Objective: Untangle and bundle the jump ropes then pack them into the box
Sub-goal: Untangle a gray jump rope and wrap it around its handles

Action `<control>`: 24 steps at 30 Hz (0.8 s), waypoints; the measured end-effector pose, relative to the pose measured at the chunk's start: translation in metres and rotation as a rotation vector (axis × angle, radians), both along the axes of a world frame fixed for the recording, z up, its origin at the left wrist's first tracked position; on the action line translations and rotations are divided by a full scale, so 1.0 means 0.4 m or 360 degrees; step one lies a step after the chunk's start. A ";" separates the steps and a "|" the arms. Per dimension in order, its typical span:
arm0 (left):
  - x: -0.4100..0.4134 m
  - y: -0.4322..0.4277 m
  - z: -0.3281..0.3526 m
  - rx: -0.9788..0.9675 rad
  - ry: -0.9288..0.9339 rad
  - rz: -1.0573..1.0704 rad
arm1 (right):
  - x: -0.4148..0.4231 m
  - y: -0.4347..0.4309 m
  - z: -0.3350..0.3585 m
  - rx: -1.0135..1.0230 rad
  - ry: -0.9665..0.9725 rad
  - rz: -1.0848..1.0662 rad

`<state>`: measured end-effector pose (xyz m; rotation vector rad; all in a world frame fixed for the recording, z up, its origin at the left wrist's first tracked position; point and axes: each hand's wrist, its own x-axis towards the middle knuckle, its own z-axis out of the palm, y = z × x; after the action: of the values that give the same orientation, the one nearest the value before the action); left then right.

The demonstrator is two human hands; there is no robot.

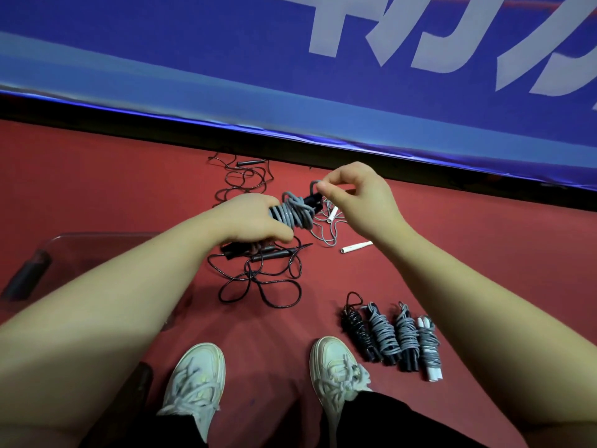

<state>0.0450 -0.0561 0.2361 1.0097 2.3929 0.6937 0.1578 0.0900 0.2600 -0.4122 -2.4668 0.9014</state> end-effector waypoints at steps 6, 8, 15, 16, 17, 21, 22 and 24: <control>-0.007 0.000 -0.014 -0.0007 -0.0070 0.0061 | 0.006 0.009 -0.015 0.0015 0.0131 0.0013; -0.011 0.001 -0.021 0.0002 -0.0127 0.0086 | 0.005 0.015 -0.021 0.0059 0.0111 0.0032; -0.010 0.009 -0.038 0.0024 -0.0069 0.0199 | -0.027 -0.001 -0.083 -0.1108 -0.0469 -0.0004; -0.005 0.012 -0.032 -0.0008 -0.0031 0.0185 | -0.032 -0.004 -0.092 -0.1269 -0.0513 0.0029; -0.001 0.015 -0.027 -0.0034 -0.0016 0.0165 | -0.037 -0.003 -0.096 -0.1370 -0.0511 0.0059; 0.008 0.023 -0.024 -0.0017 -0.0027 0.0115 | -0.057 -0.008 -0.094 -0.1475 -0.0320 0.0084; 0.006 0.024 -0.027 0.0013 -0.0048 0.0091 | -0.059 -0.009 -0.091 -0.1535 -0.0269 0.0094; 0.003 0.025 -0.033 0.0132 -0.0189 0.0048 | -0.066 -0.005 -0.094 -0.1683 -0.0164 0.0134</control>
<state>0.0461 -0.0459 0.2228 0.9399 2.2974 0.8461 0.1313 0.0882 0.2223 -0.6919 -1.8864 2.2228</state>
